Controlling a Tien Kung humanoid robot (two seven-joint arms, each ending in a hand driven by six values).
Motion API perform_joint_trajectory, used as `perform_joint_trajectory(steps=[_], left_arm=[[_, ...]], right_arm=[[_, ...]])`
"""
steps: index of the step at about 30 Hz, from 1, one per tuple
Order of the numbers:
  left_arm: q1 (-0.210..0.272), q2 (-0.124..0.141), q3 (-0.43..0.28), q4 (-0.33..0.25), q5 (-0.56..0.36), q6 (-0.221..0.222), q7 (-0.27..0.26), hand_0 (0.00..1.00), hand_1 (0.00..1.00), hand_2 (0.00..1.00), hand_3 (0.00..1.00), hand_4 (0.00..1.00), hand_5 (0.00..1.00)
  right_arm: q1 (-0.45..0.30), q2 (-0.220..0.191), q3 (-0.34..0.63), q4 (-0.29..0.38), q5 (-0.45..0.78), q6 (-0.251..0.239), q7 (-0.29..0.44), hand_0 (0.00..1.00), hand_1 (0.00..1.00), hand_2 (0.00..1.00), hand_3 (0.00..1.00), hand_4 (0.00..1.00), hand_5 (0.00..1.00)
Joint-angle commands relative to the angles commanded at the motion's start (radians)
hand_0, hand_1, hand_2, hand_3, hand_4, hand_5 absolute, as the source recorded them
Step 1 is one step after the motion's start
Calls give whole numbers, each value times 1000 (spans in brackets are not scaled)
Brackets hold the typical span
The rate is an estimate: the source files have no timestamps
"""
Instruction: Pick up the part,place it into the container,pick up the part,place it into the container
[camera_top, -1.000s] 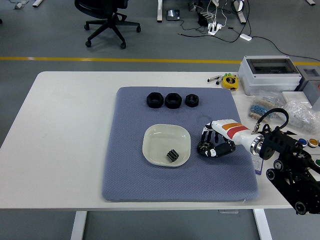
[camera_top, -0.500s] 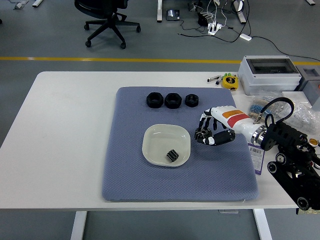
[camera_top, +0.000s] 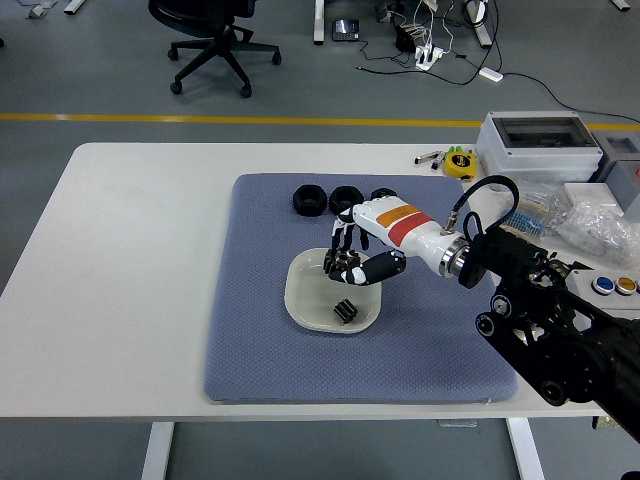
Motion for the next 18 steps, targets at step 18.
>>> perform_joint_trajectory(steps=[18], left_arm=[[-4, 0, 2, -3, 0, -2, 3, 674, 684, 693, 567, 639, 604]], right_arm=[[15, 50, -16, -117, -80, -60, -19, 202, 401, 616, 765, 998, 525]])
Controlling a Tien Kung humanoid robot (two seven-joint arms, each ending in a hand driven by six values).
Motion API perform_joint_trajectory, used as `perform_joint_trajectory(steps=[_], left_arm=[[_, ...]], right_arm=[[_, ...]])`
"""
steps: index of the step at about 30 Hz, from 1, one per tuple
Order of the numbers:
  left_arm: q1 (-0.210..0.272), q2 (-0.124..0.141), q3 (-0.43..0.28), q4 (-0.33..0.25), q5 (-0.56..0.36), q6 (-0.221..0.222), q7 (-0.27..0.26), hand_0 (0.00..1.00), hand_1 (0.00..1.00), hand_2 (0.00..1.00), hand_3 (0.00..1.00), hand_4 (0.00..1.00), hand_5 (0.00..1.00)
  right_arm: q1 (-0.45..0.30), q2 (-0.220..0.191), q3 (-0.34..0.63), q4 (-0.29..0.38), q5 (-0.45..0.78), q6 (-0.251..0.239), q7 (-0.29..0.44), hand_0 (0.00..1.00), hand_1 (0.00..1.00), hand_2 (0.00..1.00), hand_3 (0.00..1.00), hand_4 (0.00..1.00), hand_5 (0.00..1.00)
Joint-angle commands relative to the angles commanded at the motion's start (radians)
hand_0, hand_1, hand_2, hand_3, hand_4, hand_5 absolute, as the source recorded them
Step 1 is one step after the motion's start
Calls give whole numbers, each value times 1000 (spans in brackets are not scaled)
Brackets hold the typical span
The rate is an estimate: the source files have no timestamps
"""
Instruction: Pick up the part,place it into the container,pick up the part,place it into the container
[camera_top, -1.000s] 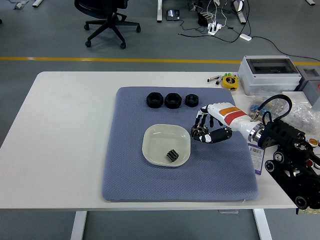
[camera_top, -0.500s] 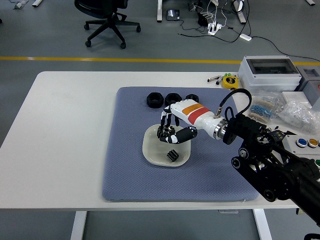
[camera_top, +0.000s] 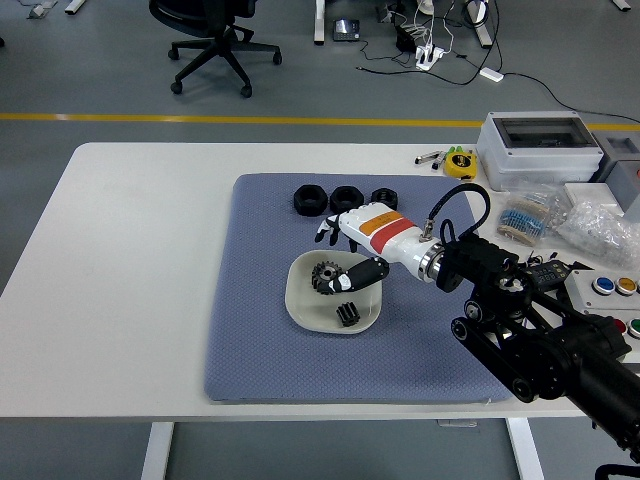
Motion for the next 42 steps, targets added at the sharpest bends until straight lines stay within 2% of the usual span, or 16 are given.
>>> perform_joint_trajectory(steps=[6, 12, 15, 16, 21, 22, 27, 28, 33, 34, 39, 40, 42], left_arm=[[-2, -2, 3, 1, -8, 2, -3, 674, 683, 692, 568, 638, 601], [-7, -3, 6, 3, -13, 5, -6, 673, 685, 692, 568, 637, 600], [-10, -5, 0, 4, -7, 5, -4, 673, 685, 692, 568, 637, 600], [-12, -6, -4, 4, -1, 5, -3, 673, 686, 690, 567, 637, 602], [-13, -14, -6, 8, -2, 6, -5, 673, 686, 690, 567, 637, 602], [-12, -16, 3, 8, -12, 6, -9, 673, 680, 681, 567, 636, 601], [-9, -31, 16, 11, -20, 5, -17, 673, 680, 681, 567, 636, 601], [-9, -34, 18, 11, -23, 5, -18, 672, 678, 677, 566, 636, 604], [-10, -44, 19, 14, -27, 5, -22, 672, 678, 677, 566, 636, 604], [-10, -45, 16, 15, -23, 5, -22, 671, 676, 671, 566, 634, 602], [-13, -52, 5, 19, -10, 6, -21, 671, 676, 671, 566, 634, 602], [-13, -53, 4, 19, -10, 6, -21, 670, 675, 669, 563, 632, 601], [-14, -54, 3, 20, -11, 7, -22, 670, 675, 669, 563, 632, 601]], right_arm=[[-25, -19, 46, 22, -4, 2, -4, 197, 399, 622, 767, 998, 537], [-75, -71, 152, 103, 60, -28, -17, 195, 398, 621, 762, 998, 533], [-124, -120, 218, 157, 137, -54, -33, 195, 398, 621, 762, 998, 533], [-141, -138, 239, 176, 156, -56, -37, 253, 419, 620, 746, 998, 552], [-241, -232, 325, 271, 312, -53, -41, 253, 419, 620, 746, 998, 552], [-264, -249, 338, 289, 351, -56, -41, 356, 524, 666, 704, 998, 618], [-370, -276, 392, 368, 560, -92, -58, 356, 524, 666, 704, 998, 618], [-391, -276, 402, 385, 606, -93, -61, 557, 675, 774, 741, 998, 728], [-470, -273, 447, 455, 814, -82, -79, 557, 675, 774, 741, 998, 728], [-483, -269, 459, 466, 853, -74, -80, 789, 805, 873, 915, 998, 918], [-543, -268, 482, 521, 1067, -43, -49, 789, 805, 873, 915, 998, 918], [-552, -271, 483, 529, 1099, -43, -42, 940, 879, 915, 978, 998, 998], [-574, -279, 488, 547, 1183, -39, -27, 940, 879, 915, 978, 998, 998]])
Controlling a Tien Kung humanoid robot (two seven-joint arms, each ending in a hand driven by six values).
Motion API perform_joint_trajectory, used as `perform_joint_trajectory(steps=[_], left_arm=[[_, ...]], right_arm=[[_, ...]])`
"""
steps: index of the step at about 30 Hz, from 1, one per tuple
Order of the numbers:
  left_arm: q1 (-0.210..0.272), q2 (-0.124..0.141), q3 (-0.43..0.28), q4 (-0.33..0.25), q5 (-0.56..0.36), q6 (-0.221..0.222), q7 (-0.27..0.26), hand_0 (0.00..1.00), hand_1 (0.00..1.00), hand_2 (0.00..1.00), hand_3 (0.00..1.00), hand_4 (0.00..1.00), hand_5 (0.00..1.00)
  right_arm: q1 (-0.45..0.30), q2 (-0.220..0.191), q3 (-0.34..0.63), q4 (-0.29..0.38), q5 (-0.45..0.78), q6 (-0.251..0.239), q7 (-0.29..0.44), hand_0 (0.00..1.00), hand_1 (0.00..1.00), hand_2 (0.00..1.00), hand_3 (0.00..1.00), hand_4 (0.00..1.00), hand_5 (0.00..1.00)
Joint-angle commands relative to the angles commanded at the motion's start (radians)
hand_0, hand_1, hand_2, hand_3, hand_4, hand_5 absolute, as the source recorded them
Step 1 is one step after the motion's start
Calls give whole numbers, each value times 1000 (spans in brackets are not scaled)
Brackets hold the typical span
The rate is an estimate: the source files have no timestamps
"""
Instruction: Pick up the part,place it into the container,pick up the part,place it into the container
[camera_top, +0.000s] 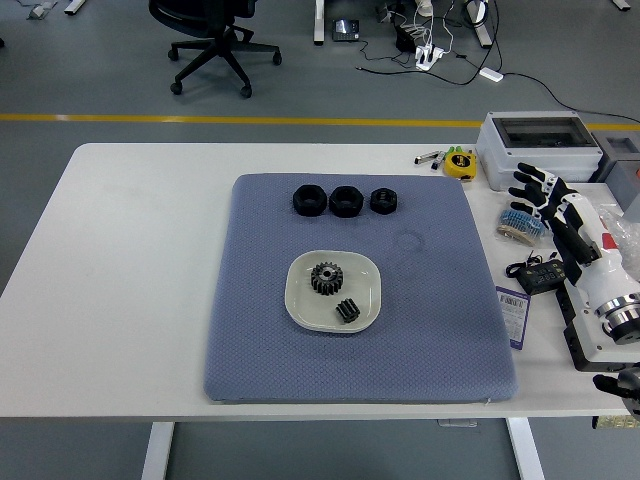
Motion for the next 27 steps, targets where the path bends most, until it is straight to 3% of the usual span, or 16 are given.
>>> perform_joint_trajectory(steps=[3, 4, 8, 27], left_arm=[[-1, 0, 2, 0, -1, -1, -2, 670, 675, 669, 563, 632, 601], [-2, 0, 2, 0, -2, -1, -2, 669, 676, 671, 564, 632, 601], [-2, 1, 7, 1, -8, -1, -4, 669, 676, 671, 564, 632, 601], [-3, 9, 32, 4, -54, 4, -17, 668, 675, 668, 564, 630, 601]], right_arm=[[-28, -13, 11, 10, 85, 19, 7, 940, 879, 915, 978, 998, 998], [-34, -16, 15, 10, 88, 25, 7, 993, 902, 927, 968, 998, 998], [-48, -21, 27, 9, 77, 40, 5, 993, 902, 927, 968, 998, 998], [-45, -18, 30, 15, 204, 18, -14, 998, 921, 934, 952, 998, 998]])
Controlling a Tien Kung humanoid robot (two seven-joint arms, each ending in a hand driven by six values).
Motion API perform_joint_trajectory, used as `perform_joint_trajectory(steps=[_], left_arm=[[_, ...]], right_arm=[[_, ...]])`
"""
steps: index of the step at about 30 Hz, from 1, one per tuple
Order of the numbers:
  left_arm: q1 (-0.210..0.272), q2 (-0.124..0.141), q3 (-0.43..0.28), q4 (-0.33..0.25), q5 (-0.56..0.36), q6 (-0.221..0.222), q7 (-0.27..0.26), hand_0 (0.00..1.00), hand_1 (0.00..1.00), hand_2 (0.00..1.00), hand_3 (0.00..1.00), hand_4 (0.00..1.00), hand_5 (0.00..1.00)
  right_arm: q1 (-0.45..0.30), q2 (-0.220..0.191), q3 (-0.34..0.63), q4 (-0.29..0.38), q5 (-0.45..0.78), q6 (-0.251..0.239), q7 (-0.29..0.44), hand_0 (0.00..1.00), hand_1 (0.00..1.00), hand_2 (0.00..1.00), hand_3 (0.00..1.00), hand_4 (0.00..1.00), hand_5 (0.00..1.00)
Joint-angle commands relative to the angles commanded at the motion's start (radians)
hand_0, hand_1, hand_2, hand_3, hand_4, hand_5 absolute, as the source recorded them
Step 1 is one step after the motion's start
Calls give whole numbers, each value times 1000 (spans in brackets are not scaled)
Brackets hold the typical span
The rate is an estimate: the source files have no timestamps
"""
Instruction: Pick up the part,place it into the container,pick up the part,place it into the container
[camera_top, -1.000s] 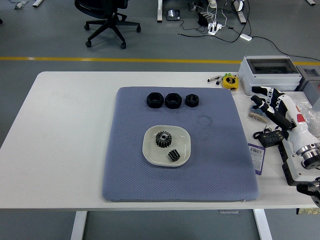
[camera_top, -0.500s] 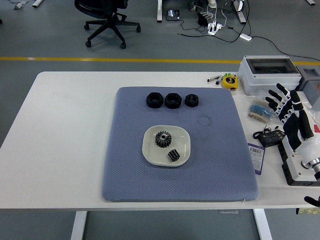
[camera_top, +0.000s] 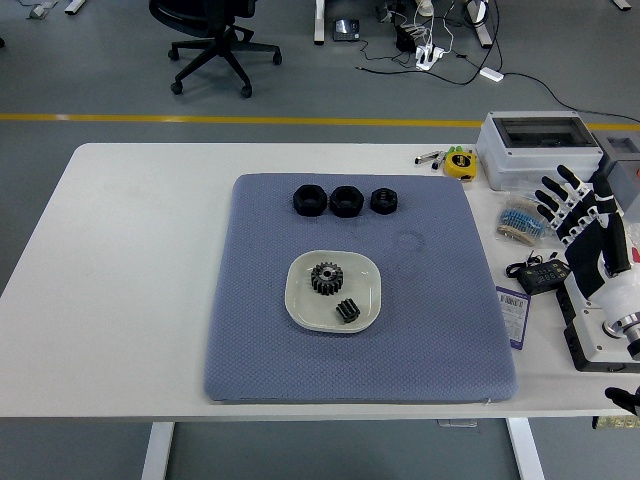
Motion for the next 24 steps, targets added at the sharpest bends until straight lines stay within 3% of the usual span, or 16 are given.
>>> perform_joint_trajectory(steps=[12, 13, 24], left_arm=[[-9, 2, -11, 7, -9, 5, -8, 668, 678, 667, 564, 629, 599], [-9, 3, -11, 7, -8, 4, -8, 669, 680, 669, 564, 629, 599], [-16, 8, 1, 5, -13, 2, -10, 669, 681, 669, 564, 630, 598]], right_arm=[[18, -5, -9, -14, 60, 7, -4, 998, 886, 890, 917, 998, 998], [22, -3, -9, -15, 61, 5, -4, 918, 841, 854, 877, 998, 998], [24, 1, -3, -28, 78, -12, -10, 900, 832, 846, 859, 998, 998]])
